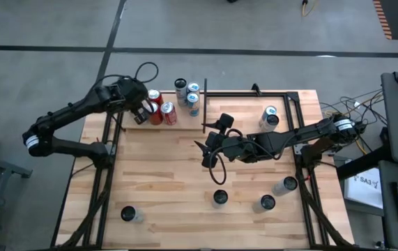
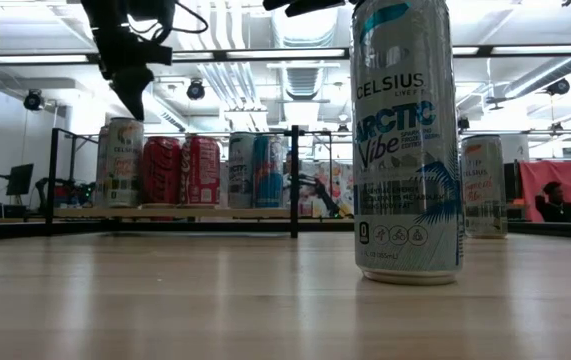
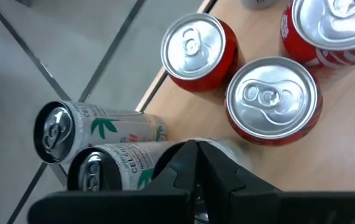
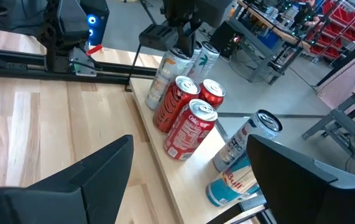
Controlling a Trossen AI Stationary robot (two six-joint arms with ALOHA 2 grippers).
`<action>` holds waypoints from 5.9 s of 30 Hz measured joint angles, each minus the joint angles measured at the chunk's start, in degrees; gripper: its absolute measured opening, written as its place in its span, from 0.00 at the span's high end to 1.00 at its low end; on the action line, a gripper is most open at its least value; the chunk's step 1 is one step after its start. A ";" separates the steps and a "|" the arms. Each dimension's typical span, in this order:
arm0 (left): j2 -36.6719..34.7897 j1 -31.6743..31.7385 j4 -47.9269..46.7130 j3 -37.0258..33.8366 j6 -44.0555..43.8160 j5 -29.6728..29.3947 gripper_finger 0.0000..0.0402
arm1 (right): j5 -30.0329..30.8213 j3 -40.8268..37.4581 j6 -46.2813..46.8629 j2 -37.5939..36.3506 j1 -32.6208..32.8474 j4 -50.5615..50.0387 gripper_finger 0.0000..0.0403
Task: Place canned beverage on shelf
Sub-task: Put the middle left white and yellow soda can on the shelf
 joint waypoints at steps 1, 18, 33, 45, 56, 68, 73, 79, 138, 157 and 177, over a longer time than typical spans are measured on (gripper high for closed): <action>0.21 0.00 -0.26 0.00 0.00 0.02 1.00 | 0.00 -0.02 0.00 0.00 0.00 0.00 0.25; -1.92 -0.03 -3.97 0.00 2.12 6.06 1.00 | 0.01 -0.06 0.02 0.00 0.00 -0.02 0.25; -2.53 0.00 -2.12 -0.15 3.40 0.40 1.00 | 0.03 -0.09 0.15 0.00 -0.02 0.15 0.25; -2.56 -0.02 -3.14 -0.15 3.12 5.40 1.00 | 0.04 -0.09 0.10 0.00 -0.02 0.13 0.25; -2.62 0.00 -6.03 -0.15 12.26 5.46 1.00 | 0.07 -0.11 0.33 0.00 -0.04 0.11 0.25; -3.18 0.00 -6.49 0.36 21.46 3.59 1.00 | 0.09 -0.11 0.50 0.00 -0.04 0.11 0.25; -3.41 0.00 -7.00 1.11 21.53 6.87 1.00 | 0.09 -0.11 0.50 0.00 -0.04 0.09 0.25; -3.71 0.07 -4.25 1.64 19.29 4.96 1.00 | 0.11 -0.11 0.50 0.00 -0.04 0.09 0.25; -9.41 0.52 2.81 -4.14 2.53 6.61 1.00 | 0.07 -0.11 2.78 0.00 -1.51 0.13 0.36; -8.70 0.54 5.21 -6.55 -10.91 -1.18 1.00 | 0.07 -2.37 10.60 0.00 -1.55 -1.05 0.86; -9.42 0.50 4.92 -8.74 6.08 -1.14 1.00 | 0.09 -2.40 11.19 0.00 -1.55 0.26 0.98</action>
